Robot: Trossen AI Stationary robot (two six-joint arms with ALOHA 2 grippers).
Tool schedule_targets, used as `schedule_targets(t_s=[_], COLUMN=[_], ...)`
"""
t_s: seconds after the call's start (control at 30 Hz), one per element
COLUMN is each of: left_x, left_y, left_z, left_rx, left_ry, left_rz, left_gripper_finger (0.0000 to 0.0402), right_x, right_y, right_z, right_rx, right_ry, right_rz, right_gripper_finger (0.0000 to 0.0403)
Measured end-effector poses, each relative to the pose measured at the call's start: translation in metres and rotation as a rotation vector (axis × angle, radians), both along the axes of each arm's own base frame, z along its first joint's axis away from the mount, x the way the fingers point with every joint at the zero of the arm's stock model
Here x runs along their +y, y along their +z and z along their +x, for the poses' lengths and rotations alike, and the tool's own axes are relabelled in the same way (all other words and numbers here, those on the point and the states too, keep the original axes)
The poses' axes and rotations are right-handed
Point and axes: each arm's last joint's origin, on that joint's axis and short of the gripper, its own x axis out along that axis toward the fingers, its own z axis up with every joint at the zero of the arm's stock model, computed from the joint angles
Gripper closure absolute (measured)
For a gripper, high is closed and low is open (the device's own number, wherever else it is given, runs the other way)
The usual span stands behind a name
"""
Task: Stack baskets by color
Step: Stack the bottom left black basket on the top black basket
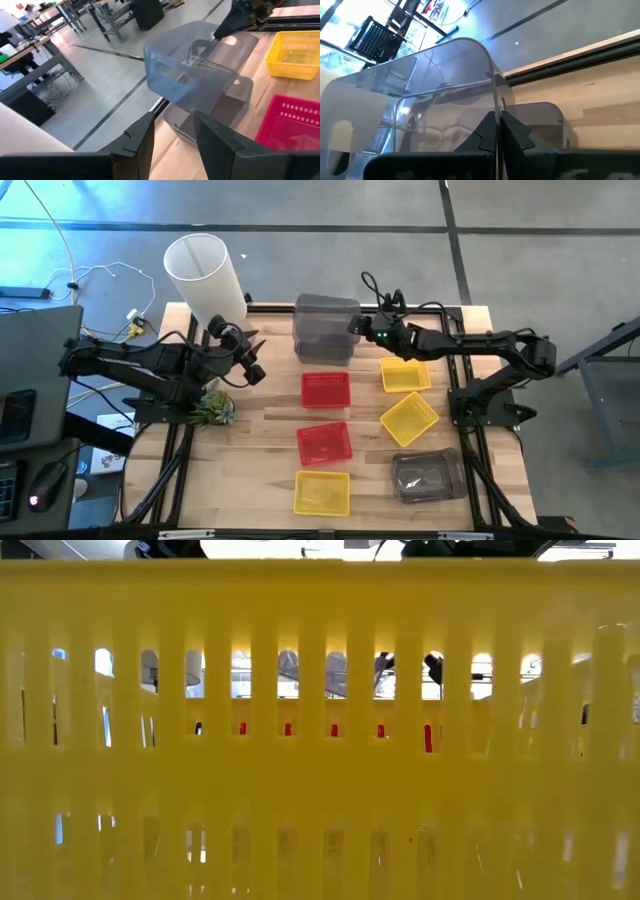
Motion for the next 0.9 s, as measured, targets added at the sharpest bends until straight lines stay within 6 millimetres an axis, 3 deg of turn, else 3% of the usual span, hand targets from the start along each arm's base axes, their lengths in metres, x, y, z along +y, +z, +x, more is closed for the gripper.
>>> schedule_targets(t_s=[0.47,0.73,0.9], left_x=[-0.009,-0.009,-0.009], left_y=[0.0,0.0,0.0], left_z=[0.001,0.001,0.0], left_rx=[0.002,0.004,0.01], left_ry=[-0.039,-0.036,-0.036], left_rz=[0.01,0.012,0.012], left_gripper_finger=[0.0278,0.0278,0.0278], right_x=[0.001,-0.002,-0.005], right_y=[-0.01,-0.032,-0.034], right_z=[-0.005,0.005,0.005], right_rx=[0.077,0.124,0.135], right_ry=[-0.041,-0.041,-0.046], right_rz=[0.058,0.103,0.093], right_gripper_finger=[0.0403,0.0403,0.0403])
